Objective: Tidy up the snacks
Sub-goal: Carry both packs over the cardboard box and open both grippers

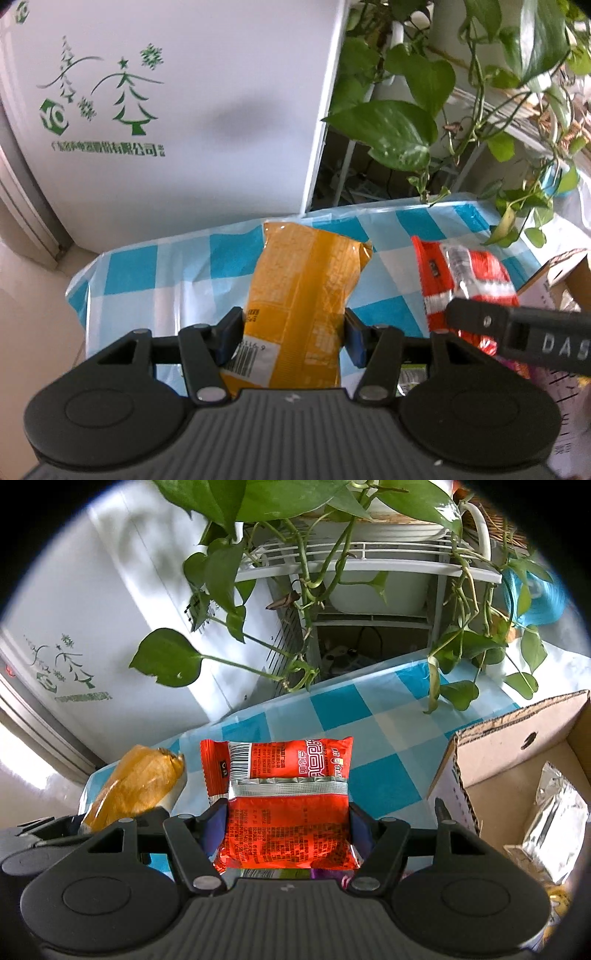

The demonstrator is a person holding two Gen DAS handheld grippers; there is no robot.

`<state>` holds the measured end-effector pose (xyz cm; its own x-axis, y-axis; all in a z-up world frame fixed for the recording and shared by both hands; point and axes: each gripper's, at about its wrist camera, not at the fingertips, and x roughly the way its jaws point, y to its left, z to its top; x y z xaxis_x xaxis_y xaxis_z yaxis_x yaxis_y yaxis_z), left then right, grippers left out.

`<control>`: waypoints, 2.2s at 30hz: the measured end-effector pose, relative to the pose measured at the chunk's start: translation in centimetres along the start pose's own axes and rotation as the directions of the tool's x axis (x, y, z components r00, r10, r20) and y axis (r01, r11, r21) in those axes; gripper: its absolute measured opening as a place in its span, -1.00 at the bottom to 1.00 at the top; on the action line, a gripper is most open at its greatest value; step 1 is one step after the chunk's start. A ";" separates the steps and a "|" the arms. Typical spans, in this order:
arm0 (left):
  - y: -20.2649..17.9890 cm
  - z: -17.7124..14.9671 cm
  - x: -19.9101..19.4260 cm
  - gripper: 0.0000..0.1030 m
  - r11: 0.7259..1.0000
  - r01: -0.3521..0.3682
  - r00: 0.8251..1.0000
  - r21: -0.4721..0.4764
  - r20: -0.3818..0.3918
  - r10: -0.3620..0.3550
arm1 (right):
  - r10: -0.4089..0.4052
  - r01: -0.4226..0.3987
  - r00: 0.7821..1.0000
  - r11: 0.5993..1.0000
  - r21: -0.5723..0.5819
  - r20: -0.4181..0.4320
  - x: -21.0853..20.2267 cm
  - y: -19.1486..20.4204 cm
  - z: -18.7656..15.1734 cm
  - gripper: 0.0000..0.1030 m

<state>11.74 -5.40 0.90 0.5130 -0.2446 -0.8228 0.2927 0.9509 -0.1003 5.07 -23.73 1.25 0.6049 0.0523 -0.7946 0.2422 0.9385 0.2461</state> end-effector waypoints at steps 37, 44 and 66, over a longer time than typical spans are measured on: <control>-5.3 -2.5 -6.2 0.07 0.993 0.100 0.981 0.069 0.158 -0.110 | -0.041 0.037 0.985 0.999 0.025 0.169 -12.0 -5.2 -2.4 0.42; -8.7 -3.4 -6.2 0.07 0.974 0.161 0.969 0.160 0.161 -0.186 | -0.088 0.067 0.974 0.992 0.104 0.209 -13.6 -9.1 -1.9 0.42; -18.4 -5.0 -6.7 0.07 0.832 0.445 0.851 0.332 0.132 -0.508 | -0.220 0.145 0.949 0.940 0.308 0.225 -15.8 -16.7 -2.0 0.43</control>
<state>-1.07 -20.30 5.43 0.3942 -0.7165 -0.5756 0.7395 0.6191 -0.2642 -10.04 -39.50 8.59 0.6918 -0.2334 -0.6833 0.5487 0.7851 0.2873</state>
